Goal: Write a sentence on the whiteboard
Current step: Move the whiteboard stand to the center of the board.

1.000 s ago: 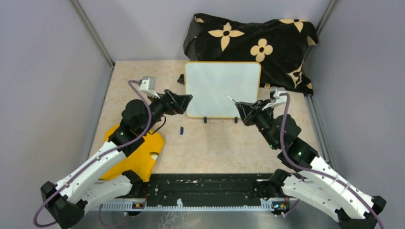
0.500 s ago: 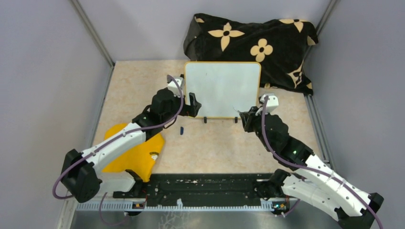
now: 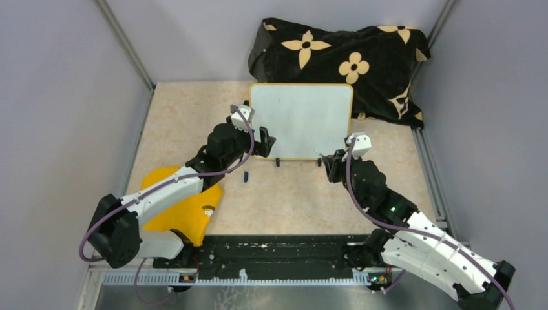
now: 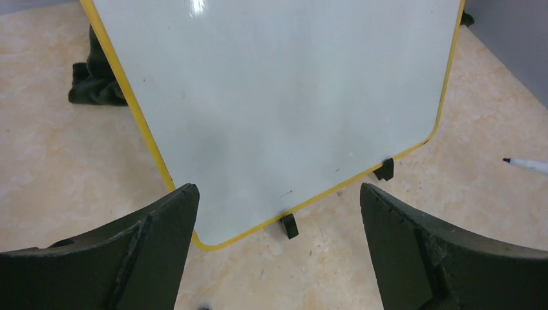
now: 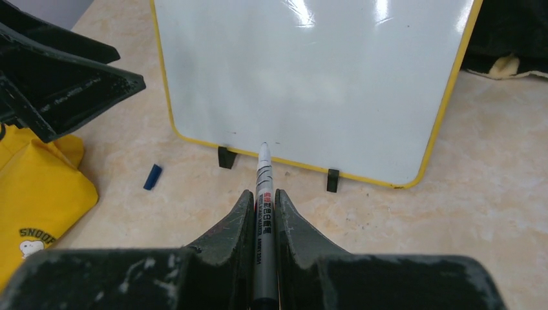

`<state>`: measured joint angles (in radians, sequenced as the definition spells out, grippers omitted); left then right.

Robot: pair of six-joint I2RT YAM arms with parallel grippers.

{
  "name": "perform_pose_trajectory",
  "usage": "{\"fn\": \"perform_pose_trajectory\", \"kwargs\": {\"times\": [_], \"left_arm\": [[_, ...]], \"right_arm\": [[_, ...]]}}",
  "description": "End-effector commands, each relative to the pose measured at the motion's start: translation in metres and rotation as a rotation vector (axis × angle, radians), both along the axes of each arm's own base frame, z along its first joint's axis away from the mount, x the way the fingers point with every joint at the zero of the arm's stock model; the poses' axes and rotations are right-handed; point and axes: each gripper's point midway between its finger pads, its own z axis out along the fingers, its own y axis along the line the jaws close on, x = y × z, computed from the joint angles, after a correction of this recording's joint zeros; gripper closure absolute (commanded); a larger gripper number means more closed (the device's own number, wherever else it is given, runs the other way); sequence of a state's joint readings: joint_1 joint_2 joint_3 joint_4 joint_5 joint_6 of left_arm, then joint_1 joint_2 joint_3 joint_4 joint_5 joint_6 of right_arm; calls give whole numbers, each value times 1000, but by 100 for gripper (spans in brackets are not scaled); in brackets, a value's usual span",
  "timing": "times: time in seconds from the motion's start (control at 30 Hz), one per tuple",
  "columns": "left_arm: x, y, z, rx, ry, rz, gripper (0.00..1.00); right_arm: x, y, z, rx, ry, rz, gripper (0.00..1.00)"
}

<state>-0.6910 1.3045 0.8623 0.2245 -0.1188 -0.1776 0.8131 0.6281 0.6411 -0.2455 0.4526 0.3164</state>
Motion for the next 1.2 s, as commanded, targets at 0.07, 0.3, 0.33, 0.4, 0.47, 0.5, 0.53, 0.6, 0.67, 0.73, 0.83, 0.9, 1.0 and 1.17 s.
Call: {"fn": "perform_pose_trajectory", "kwargs": {"times": [0.07, 0.3, 0.33, 0.4, 0.47, 0.5, 0.53, 0.6, 0.67, 0.73, 0.83, 0.9, 1.0, 1.17], "left_arm": [[-7, -1, -9, -30, -25, -41, 1], [-17, -21, -51, -30, 158, -110, 1], [-14, -23, -54, -22, 183, -108, 2], [-14, -28, -64, -9, 228, -116, 4], [-16, -30, -75, -14, 270, -115, 6], [-17, -30, -79, -18, 287, -113, 8], [-18, -31, -85, -21, 304, -109, 11], [-18, -30, -96, -17, 342, -89, 16], [-20, -31, -105, -3, 386, -87, 20], [-20, -34, -111, 6, 424, -91, 25], [-23, -39, -123, 0, 477, -92, 33], [-25, -39, -132, -1, 499, -84, 37], [-23, -38, -143, 26, 502, -59, 38], [-18, -41, -155, 62, 499, -38, 38]], "right_arm": [[7, 9, 23, 90, -77, 41, 100], [7, 10, 29, 124, -81, 40, 100], [7, 8, 30, 124, -87, 37, 100], [5, 5, 31, 125, -94, 31, 100], [4, 3, 31, 123, -94, 25, 100], [4, 1, 31, 121, -92, 21, 100], [3, 0, 30, 120, -92, 19, 100], [2, -1, 30, 120, -92, 15, 100], [1, -3, 31, 123, -96, 14, 100], [-1, -4, 33, 127, -103, 16, 100], [-3, -6, 37, 132, -114, 20, 100], [-5, -7, 40, 134, -119, 25, 100], [-8, -10, 43, 137, -131, 28, 100], [-13, -13, 41, 152, -135, 28, 100]]}}
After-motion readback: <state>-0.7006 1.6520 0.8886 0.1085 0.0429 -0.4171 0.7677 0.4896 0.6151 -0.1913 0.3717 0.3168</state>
